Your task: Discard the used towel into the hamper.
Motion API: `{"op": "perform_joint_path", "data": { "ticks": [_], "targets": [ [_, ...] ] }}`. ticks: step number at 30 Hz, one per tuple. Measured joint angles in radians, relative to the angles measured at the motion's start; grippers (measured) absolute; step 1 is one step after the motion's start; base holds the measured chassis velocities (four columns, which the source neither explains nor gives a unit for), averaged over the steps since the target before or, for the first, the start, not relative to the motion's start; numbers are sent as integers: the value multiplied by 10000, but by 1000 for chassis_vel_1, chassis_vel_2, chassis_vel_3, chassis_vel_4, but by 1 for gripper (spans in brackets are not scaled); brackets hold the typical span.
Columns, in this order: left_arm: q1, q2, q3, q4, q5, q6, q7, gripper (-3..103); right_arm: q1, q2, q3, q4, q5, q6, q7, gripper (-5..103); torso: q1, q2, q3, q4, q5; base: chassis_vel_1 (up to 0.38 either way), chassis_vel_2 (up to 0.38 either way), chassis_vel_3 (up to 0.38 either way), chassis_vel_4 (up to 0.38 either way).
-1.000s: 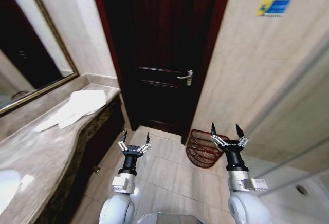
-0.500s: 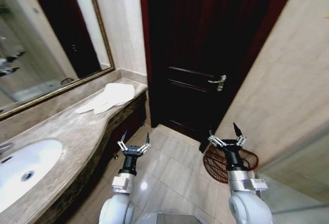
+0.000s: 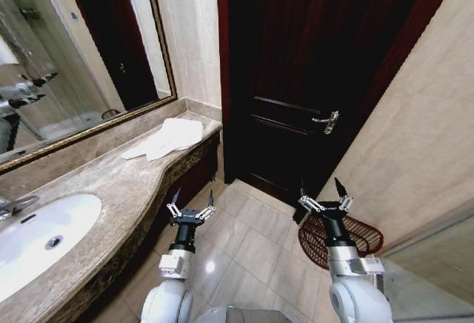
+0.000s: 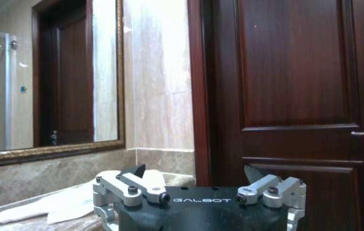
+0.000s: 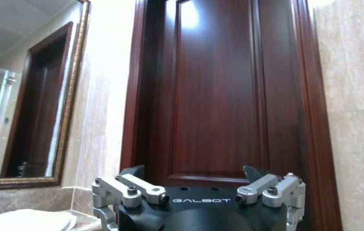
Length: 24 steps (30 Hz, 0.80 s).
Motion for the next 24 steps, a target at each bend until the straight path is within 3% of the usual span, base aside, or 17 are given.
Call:
{"op": "perform_joint_path", "data": {
  "ticks": [24],
  "targets": [
    [-59,0,-87,139,83,14,-418,100,-32,25,-7,2,-99,-109,105,100,0,0,0,1,-1,75,76,74,74]
  ]
}}
